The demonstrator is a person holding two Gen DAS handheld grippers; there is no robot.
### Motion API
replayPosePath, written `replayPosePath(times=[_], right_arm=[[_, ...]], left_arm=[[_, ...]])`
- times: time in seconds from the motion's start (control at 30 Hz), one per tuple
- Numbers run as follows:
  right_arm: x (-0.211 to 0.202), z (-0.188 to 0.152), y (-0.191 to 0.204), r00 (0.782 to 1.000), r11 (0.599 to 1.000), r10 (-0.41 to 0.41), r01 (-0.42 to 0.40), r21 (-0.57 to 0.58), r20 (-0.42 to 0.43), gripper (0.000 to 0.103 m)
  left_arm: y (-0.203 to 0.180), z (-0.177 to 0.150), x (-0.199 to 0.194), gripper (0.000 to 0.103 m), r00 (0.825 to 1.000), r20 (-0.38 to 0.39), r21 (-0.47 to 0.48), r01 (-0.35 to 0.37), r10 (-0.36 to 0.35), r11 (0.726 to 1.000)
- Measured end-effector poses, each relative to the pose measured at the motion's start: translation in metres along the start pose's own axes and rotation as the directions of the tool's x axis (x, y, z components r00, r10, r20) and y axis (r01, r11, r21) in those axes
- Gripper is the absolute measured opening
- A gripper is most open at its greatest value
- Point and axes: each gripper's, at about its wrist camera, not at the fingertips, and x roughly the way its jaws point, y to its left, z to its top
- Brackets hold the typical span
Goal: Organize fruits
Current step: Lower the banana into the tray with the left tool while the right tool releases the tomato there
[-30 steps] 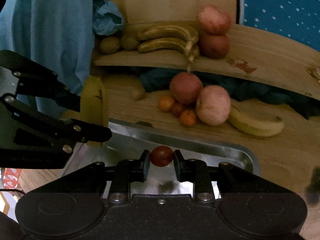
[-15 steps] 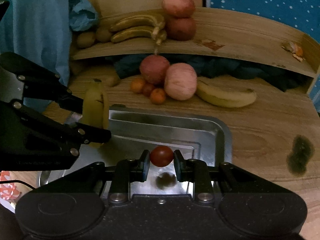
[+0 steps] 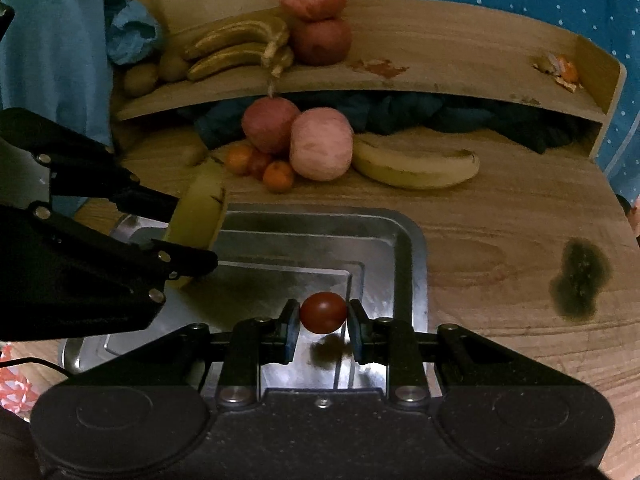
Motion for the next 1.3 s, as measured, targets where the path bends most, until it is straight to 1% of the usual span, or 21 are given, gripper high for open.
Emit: replayPosePath(times=[0.37,0.57,0.7,0.77,0.9,0.97,1.0,1.03,1.07,1.1,1.13,1.17,1.2,1.23,1.27,1.3], right_arm=[[0.007,-0.003,-0.006,0.999,1.000,-0.016,0.017,0.012,-0.047,0.027],[0.010,-0.005,-0.008,0.998,1.000,-0.007,0.008,0.017,-0.059,0.028],[0.010,-0.006,-0.011,0.998,1.000,-0.001,0.003,0.029,-0.064,0.032],[0.010,-0.007,-0.012,0.998,0.999,0.003,-0.001,0.034,-0.069,0.032],[0.008,-0.008,-0.015,0.998,0.999,0.008,-0.005,0.040,-0.066,0.039],[0.005,-0.008,-0.016,0.998,0.999,0.008,-0.006,0.042,-0.059,0.044],[0.003,-0.008,-0.017,0.999,0.999,0.007,-0.005,0.045,-0.054,0.047],[0.001,-0.008,-0.018,0.999,0.999,0.007,-0.004,0.051,-0.049,0.052],[0.000,-0.008,-0.020,0.999,0.998,0.008,-0.005,0.058,-0.045,0.054],[-0.002,-0.007,-0.021,0.999,0.998,0.008,-0.006,0.063,-0.041,0.060],[-0.003,-0.006,-0.022,0.999,0.998,0.007,-0.005,0.067,-0.036,0.067],[-0.005,-0.006,-0.022,0.999,0.998,0.007,-0.005,0.069,-0.032,0.072],[-0.007,-0.004,-0.023,1.000,0.998,0.010,-0.009,0.069,-0.026,0.080],[-0.008,-0.003,-0.023,1.000,0.998,0.014,-0.013,0.068,-0.020,0.085],[-0.010,-0.002,-0.022,1.000,0.998,0.017,-0.016,0.065,-0.013,0.087],[-0.011,0.000,-0.021,1.000,0.998,0.019,-0.019,0.060,-0.008,0.092]], left_arm=[[-0.019,0.006,0.020,0.042,1.000,-0.022,0.059,-0.005,0.007,0.998],[-0.021,0.010,0.032,0.042,0.999,-0.041,0.057,-0.001,0.003,0.998],[-0.019,0.012,0.038,0.042,0.998,-0.056,0.035,0.010,-0.008,0.999],[-0.017,0.012,0.040,0.045,0.998,-0.062,0.032,0.015,-0.013,0.999],[-0.015,0.012,0.039,0.048,0.998,-0.061,0.018,0.019,-0.018,1.000],[-0.011,0.012,0.035,0.057,0.998,-0.056,-0.010,0.016,-0.017,1.000],[-0.009,0.012,0.032,0.059,0.999,-0.049,-0.029,0.013,-0.014,0.999],[-0.005,0.011,0.029,0.064,0.999,-0.039,-0.051,0.010,-0.012,0.999],[-0.002,0.011,0.026,0.070,0.999,-0.031,-0.073,0.007,-0.010,0.997],[0.002,0.010,0.024,0.074,1.000,-0.023,-0.099,0.001,-0.003,0.995],[0.007,0.009,0.021,0.082,1.000,-0.017,-0.129,-0.010,0.008,0.992],[0.011,0.009,0.018,0.089,1.000,-0.012,-0.154,-0.018,0.017,0.988],[0.017,0.007,0.015,0.092,1.000,-0.003,-0.188,-0.020,0.020,0.982],[0.022,0.007,0.013,0.096,1.000,0.003,-0.215,-0.020,0.021,0.976],[0.027,0.006,0.010,0.099,1.000,0.011,-0.246,-0.022,0.025,0.969],[0.032,0.005,0.007,0.101,0.999,0.017,-0.275,-0.027,0.033,0.961]])
